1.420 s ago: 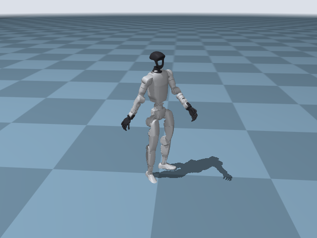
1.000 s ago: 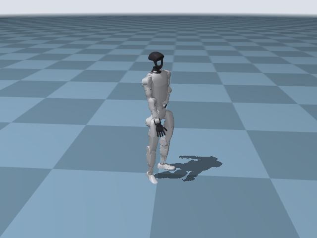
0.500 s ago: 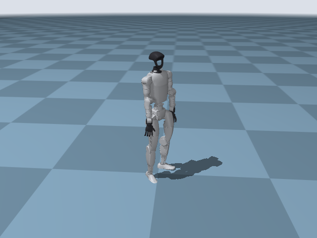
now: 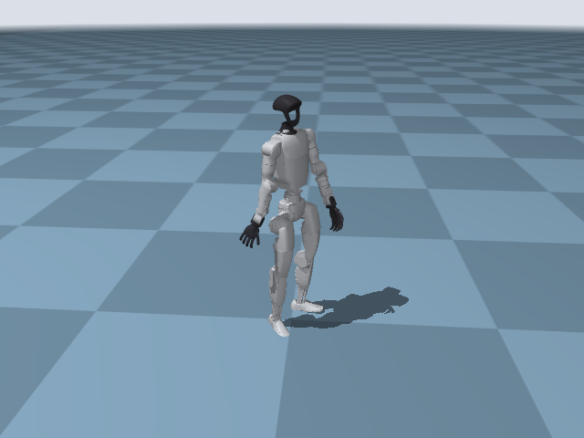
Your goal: In place motions
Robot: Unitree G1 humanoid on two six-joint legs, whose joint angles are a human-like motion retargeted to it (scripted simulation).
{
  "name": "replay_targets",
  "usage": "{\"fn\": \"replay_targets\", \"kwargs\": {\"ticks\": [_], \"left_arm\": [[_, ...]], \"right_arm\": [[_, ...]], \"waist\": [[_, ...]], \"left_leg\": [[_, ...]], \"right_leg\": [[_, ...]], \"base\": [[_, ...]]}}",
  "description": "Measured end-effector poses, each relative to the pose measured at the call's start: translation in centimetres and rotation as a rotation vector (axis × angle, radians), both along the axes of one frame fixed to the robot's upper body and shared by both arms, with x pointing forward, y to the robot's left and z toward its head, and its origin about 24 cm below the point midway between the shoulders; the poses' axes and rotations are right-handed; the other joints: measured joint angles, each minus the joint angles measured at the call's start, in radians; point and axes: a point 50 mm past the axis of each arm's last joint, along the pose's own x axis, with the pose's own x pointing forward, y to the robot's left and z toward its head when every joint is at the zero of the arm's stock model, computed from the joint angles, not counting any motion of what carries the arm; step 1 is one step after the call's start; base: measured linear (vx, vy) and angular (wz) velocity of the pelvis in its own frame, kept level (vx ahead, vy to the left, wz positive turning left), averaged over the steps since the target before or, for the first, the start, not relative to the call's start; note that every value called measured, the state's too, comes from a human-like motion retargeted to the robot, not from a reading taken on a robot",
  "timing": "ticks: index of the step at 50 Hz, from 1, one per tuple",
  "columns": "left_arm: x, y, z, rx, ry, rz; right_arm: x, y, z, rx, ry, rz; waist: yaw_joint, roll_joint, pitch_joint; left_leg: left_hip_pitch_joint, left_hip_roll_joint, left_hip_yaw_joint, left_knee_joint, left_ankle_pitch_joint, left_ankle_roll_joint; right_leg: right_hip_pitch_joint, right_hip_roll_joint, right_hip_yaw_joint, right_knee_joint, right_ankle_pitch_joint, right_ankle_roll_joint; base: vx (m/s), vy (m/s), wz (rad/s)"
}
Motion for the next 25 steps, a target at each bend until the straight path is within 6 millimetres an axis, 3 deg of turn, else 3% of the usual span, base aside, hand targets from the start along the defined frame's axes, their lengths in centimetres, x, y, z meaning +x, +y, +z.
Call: {"fn": "replay_targets", "kwargs": {"ticks": [3,7,10,13,16,19,22,25], "left_arm": [[-11.2,1.9,-2.0,0.074,0.334,0.169],[-24.3,1.9,-0.9,0.042,0.741,0.413],[-31.6,1.3,1.6,-0.083,0.937,0.586],[-36.4,1.1,4.2,-0.129,1.054,0.705],[-39.0,1.1,5.9,-0.056,1.128,0.784],[-39.0,1.2,5.9,0.037,1.130,0.858],[-36.2,1.4,4.1,0.078,1.046,0.887],[-30.2,1.8,1.1,0.027,0.882,0.823]], "right_arm": [[9.8,3.9,-1.9,0.301,-0.140,0.245],[20.8,10.3,-0.7,0.645,-0.332,0.491],[27.4,14.8,2.5,0.819,-0.524,0.640],[31.9,17.9,6.1,0.927,-0.721,0.766],[34.0,19.6,8.6,0.977,-0.876,0.873],[34.0,19.7,9.1,0.979,-0.963,0.927],[31.6,18.0,6.6,0.915,-0.898,0.903],[26.4,14.2,2.3,0.787,-0.659,0.834]], "waist": [[0.014,0.017,0.001],[0.041,0.033,0.014],[0.057,0.037,0.023],[0.056,0.034,0.028],[0.047,0.030,0.031],[0.036,0.023,0.030],[0.035,0.015,0.019],[0.048,-0.001,0.005]], "left_leg": [[0.018,0.004,0.013,-0.009,-0.001,-0.002],[0.044,0.013,0.049,-0.019,-0.007,-0.007],[0.058,0.019,0.069,-0.025,-0.009,-0.011],[0.060,0.022,0.066,-0.027,-0.008,-0.014],[0.058,0.023,0.056,-0.027,-0.006,-0.015],[0.053,0.022,0.047,-0.024,-0.006,-0.014],[0.043,0.021,0.043,-0.018,-0.005,-0.012],[0.027,0.016,0.039,-0.009,-0.006,-0.009]], "right_leg": [[-0.005,0.004,0.015,0.006,0.003,0.000],[-0.019,0.012,0.052,0.016,0.009,-0.004],[-0.027,0.018,0.071,0.021,0.012,-0.005],[-0.028,0.020,0.069,0.024,0.011,-0.004],[-0.025,0.019,0.059,0.026,0.008,-0.002],[-0.021,0.017,0.050,0.025,0.005,-0.001],[-0.023,0.015,0.048,0.024,0.003,0.000],[-0.025,0.011,0.043,0.020,0.003,-0.001]], "base": [[0.01,0.03,-0.19],[0.00,0.02,-0.45],[-0.01,-0.02,-0.30],[0.00,0.00,0.00],[0.00,0.00,0.00],[0.00,0.00,0.00],[0.02,0.01,0.01],[0.05,0.02,0.10]]}}
